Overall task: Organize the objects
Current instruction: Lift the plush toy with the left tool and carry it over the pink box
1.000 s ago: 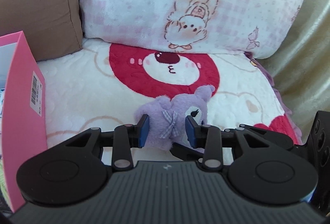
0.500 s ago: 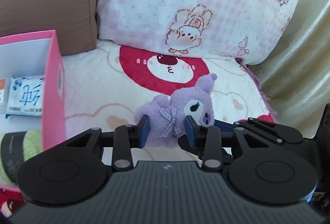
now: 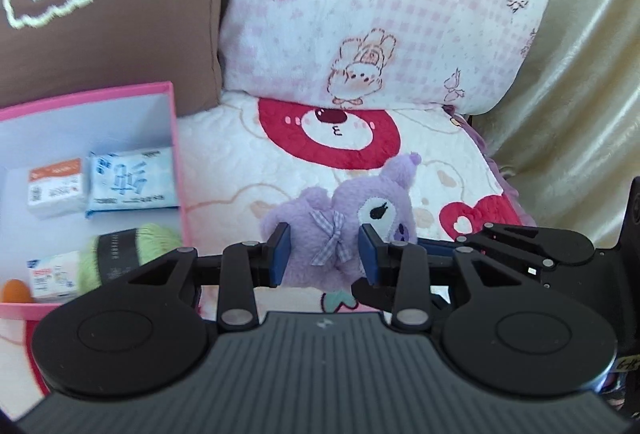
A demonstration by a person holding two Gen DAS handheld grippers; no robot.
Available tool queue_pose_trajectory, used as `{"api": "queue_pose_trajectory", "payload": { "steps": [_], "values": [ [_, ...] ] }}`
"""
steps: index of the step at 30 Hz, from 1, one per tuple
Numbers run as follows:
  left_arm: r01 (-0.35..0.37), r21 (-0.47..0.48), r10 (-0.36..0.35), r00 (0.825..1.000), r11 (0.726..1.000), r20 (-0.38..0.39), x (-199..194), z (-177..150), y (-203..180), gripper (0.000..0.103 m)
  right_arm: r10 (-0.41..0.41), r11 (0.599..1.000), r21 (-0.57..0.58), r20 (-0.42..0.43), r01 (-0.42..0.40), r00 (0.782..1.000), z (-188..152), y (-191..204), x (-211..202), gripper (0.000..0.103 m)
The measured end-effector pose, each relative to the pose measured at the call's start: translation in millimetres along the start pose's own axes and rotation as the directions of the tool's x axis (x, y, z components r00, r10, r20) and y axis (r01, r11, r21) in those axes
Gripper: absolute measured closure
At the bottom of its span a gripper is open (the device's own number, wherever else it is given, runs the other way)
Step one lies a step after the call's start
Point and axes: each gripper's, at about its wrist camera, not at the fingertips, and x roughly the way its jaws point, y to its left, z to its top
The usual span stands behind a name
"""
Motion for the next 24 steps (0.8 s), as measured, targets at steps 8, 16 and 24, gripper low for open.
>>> {"api": "queue_pose_trajectory", "payload": {
  "steps": [8,16,24],
  "values": [
    [0.004,0.007,-0.005,1.000,1.000,0.018,-56,-8,2,0.068,-0.004,0.999,-0.047,0.025,0.005,1.000,7,41,-31,0.057],
    [-0.009,0.018,0.008,0.998,1.000,0.060,-106,-15,9,0.068,0.009,0.996,-0.093,0.037,-0.006,0.999,21,80,-54,0.058],
    [-0.027,-0.015,0.029,0.996,1.000,0.083,-141,-17,36,0.068,0.035,0.990,-0.135,0.029,-0.031,0.999,36,122,-56,0.059]
  ]
}}
